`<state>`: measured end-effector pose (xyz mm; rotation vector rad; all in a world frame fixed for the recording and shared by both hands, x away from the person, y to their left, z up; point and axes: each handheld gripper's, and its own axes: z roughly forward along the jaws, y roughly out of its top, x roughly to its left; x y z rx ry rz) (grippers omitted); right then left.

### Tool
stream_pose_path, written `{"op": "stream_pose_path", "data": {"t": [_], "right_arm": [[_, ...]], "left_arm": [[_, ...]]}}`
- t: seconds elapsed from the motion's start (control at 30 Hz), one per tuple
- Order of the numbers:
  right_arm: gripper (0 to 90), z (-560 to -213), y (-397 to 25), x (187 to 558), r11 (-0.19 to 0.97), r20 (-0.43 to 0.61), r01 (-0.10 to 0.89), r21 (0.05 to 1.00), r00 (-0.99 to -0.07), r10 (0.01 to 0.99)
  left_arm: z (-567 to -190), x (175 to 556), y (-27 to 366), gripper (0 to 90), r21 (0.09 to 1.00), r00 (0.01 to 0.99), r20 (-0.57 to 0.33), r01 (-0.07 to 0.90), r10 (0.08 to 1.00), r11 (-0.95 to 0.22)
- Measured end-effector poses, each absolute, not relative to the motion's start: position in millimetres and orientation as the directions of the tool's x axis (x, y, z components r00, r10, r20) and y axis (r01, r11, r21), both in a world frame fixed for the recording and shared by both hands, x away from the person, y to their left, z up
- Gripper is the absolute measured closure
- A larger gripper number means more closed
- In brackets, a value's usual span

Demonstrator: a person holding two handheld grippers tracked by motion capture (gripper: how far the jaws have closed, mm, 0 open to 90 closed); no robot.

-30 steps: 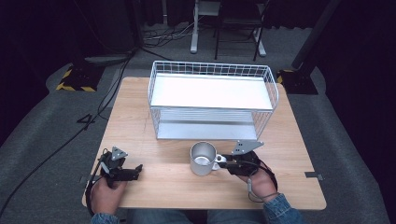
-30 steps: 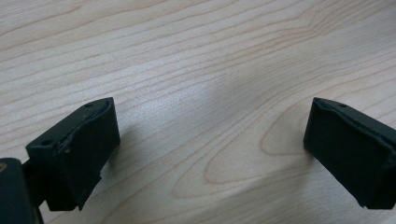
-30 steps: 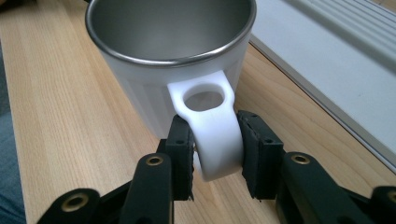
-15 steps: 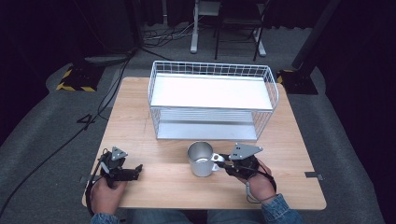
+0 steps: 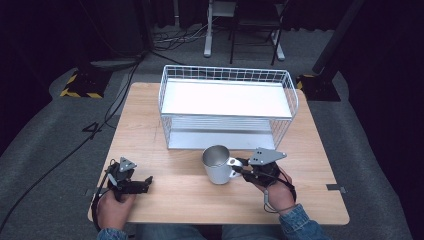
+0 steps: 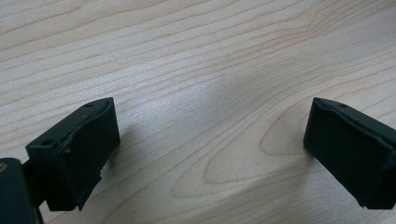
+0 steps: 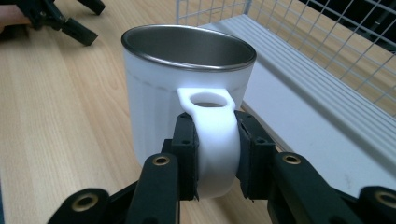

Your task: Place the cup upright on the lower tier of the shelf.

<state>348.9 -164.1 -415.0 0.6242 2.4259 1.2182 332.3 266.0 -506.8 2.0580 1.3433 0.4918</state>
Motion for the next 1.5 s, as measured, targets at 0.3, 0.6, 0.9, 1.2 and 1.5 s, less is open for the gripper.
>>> {"op": "stream_pose_path", "data": {"t": [0.3,0.6,0.9,1.2,1.5], "right_arm": [[71.8,-403.2,-163.5,362.5,0.491,-0.098,0.242,0.837,-0.816,0.569],[71.8,-395.7,-160.2,377.6,0.461,-0.103,0.246,0.853,-0.786,0.61],[71.8,-393.8,-157.6,395.5,0.425,-0.102,0.262,0.866,-0.741,0.664],[71.8,-397.1,-155.8,415.6,0.377,-0.102,0.277,0.884,-0.672,0.733],[71.7,-402.5,-153.4,430.6,0.351,-0.111,0.283,0.892,-0.616,0.78]], "left_arm": [[-506.8,332.3,266.0,3.8,0.677,0.412,-0.027,0.678,0.911,-0.287],[-506.8,332.3,266.0,3.8,0.677,0.412,-0.027,0.678,0.911,-0.287],[-506.8,332.3,266.0,3.8,0.677,0.412,-0.027,0.678,0.911,-0.286],[-506.8,332.3,266.0,3.8,0.677,0.412,-0.027,0.678,0.911,-0.286],[-506.8,332.3,266.0,3.9,0.677,0.412,-0.027,0.678,0.911,-0.286]]}}
